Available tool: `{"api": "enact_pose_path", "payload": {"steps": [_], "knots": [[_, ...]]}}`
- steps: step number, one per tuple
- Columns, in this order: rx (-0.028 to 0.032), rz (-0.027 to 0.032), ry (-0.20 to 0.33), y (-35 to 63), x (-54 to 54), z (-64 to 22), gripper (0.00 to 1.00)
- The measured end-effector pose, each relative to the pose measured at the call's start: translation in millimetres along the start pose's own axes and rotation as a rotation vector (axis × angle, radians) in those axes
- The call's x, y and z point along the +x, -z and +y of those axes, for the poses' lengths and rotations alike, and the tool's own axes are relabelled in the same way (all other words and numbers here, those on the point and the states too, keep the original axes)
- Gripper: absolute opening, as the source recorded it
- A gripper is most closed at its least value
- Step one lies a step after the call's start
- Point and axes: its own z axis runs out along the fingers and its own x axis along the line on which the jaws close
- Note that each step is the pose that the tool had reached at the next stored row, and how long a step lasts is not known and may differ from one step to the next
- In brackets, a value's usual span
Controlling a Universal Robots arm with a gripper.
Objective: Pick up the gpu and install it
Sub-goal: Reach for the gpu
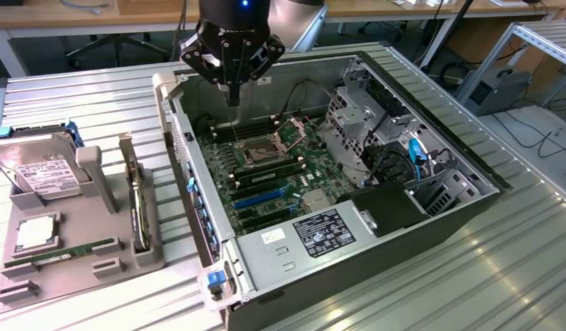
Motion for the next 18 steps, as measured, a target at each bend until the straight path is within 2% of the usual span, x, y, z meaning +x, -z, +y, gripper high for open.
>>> {"api": "enact_pose_path", "payload": {"steps": [18], "knots": [[0.0,0.0,0.0,0.3,9.0,-0.7,0.11]]}}
